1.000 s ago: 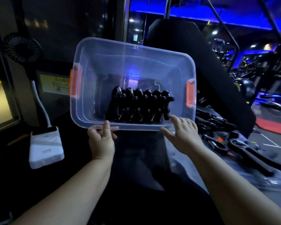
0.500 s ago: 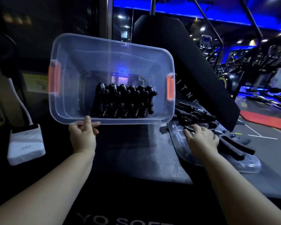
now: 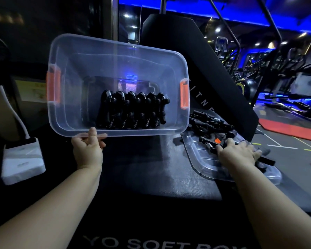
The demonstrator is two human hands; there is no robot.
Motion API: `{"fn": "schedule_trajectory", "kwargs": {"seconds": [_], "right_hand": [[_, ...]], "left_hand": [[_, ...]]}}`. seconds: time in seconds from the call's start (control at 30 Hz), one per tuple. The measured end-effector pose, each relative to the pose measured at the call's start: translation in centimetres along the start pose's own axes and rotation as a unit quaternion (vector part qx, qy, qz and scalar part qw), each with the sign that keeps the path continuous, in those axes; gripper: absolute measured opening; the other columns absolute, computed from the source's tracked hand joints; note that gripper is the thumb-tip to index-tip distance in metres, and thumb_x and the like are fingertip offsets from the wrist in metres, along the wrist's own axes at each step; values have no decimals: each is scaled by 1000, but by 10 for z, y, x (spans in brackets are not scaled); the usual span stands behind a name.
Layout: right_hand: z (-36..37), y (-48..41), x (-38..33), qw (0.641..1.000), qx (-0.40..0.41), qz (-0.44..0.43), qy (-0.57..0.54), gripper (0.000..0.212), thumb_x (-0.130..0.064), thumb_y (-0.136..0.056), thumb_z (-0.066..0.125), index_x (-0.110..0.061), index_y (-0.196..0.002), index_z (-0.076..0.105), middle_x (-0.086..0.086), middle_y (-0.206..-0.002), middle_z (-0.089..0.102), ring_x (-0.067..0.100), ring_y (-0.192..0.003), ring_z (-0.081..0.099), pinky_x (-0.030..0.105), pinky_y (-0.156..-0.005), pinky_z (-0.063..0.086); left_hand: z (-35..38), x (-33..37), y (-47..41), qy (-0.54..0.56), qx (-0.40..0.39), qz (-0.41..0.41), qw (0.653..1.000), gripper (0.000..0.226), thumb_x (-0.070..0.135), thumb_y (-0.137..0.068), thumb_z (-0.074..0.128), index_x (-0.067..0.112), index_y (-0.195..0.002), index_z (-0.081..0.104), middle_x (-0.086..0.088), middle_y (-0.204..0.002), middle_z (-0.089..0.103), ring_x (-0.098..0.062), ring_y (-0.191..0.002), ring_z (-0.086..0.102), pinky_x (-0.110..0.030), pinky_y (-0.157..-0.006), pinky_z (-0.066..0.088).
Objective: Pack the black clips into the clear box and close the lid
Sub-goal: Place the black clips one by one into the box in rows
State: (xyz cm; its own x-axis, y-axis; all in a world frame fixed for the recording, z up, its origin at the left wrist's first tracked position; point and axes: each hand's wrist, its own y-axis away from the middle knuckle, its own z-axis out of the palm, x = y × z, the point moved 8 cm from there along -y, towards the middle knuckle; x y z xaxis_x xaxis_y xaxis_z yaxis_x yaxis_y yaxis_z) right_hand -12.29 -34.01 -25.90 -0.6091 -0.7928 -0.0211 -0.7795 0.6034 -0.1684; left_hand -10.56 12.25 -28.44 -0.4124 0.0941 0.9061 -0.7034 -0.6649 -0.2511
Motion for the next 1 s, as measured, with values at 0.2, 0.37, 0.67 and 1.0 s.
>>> {"fn": "schedule_trajectory", "kwargs": {"seconds": [0.2,0.37,0.67,1.0], "right_hand": [[-13,-1,-2,1000,2,-5,23,54,-58,-93,29,-23,-128,50,21,-132,50,38,-124,37,45,-99,24],[-13,5,-11,999,-7,-38,7,58,-66,-89,29,-32,-132,49,16,-136,47,38,-127,34,46,-99,26],[-16,29,-42,994,-7,-103,-24,66,-79,-80,37,-37,-127,54,5,-135,48,36,-123,40,44,-98,30],[-17,40,-56,991,-20,-74,-109,81,-82,-75,40,-28,-136,41,14,-137,44,36,-124,43,49,-99,30]], "left_hand": [[0,2,1,6,-3,4,1000,22,30,-99,47,9,-99,40,3,-72,67,0,-39,47,-18,-49,41],[0,2,0,18,-5,3,1000,19,29,-99,47,13,-95,39,2,-72,68,-1,-40,47,-16,-49,41],[0,1,0,23,-7,-1,1000,18,30,-98,48,18,-89,39,1,-72,69,-1,-41,47,-18,-50,42],[-2,3,2,10,-7,-5,1000,18,30,-98,48,17,-88,39,1,-72,69,-2,-42,48,-21,-53,43]]}}
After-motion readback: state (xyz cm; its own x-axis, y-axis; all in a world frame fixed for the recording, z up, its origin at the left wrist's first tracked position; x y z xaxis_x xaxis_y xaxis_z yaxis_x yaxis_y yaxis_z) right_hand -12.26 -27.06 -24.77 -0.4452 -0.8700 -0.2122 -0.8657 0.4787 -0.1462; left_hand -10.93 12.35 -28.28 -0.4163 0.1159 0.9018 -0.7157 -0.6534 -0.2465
